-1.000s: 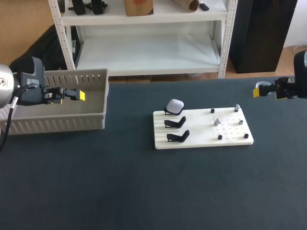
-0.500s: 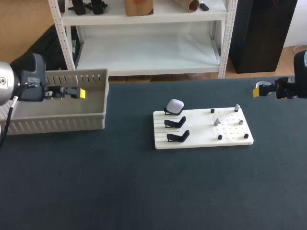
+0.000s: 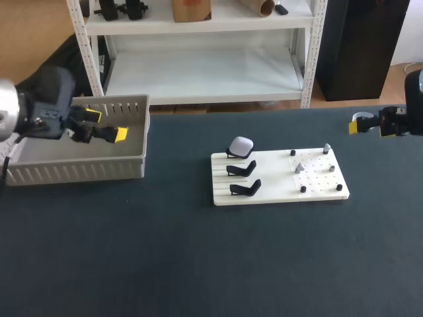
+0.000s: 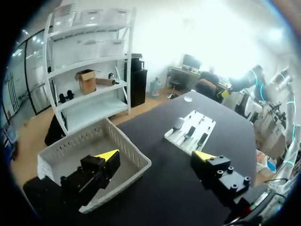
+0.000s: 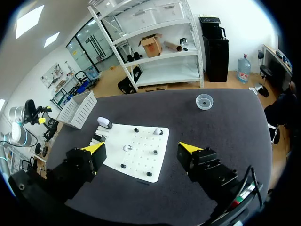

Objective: Pick up each earbud case from the left stands, insert the matching earbuds, close the lid, and place the case in the box.

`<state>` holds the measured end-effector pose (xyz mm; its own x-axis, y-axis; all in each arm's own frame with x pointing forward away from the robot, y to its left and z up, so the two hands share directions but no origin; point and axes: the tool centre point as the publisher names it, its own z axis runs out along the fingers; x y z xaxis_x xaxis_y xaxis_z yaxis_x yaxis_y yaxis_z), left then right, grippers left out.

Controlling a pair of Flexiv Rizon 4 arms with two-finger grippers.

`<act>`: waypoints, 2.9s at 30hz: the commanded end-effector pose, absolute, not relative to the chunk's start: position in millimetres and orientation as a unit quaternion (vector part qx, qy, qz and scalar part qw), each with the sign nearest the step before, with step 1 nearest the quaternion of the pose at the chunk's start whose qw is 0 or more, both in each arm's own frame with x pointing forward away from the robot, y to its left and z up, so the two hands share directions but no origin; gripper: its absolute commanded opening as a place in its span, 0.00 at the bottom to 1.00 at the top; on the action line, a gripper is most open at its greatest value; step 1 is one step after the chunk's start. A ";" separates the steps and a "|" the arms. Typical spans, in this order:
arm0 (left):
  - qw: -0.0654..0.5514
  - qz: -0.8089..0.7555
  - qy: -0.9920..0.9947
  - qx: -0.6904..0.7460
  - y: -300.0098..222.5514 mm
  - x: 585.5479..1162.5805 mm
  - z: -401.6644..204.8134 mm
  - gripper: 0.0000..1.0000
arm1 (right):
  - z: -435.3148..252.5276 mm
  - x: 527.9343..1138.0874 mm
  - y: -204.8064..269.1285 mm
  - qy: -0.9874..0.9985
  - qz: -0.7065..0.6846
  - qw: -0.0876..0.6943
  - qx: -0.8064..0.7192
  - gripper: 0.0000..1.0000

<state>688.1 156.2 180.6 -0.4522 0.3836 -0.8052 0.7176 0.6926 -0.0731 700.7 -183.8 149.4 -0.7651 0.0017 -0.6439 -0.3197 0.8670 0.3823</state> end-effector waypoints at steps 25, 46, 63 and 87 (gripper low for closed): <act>0.417 -0.218 0.628 0.620 27.4 712.2 151.6 1.00 | 149.2 700.9 -184.4 0.907 0.244 0.331 -0.089 1.00; 0.397 -0.235 0.659 0.594 0.1 723.0 122.8 1.00 | 149.2 700.9 -184.4 0.907 0.244 0.331 -0.089 1.00; 0.383 -0.226 0.659 0.607 -10.8 730.3 114.1 1.00 | 149.2 700.9 -184.4 0.907 0.244 0.331 -0.089 1.00; 0.382 -0.293 0.634 0.606 -52.0 776.1 58.5 1.00 | 149.2 700.9 -184.4 0.907 0.244 0.331 -0.089 1.00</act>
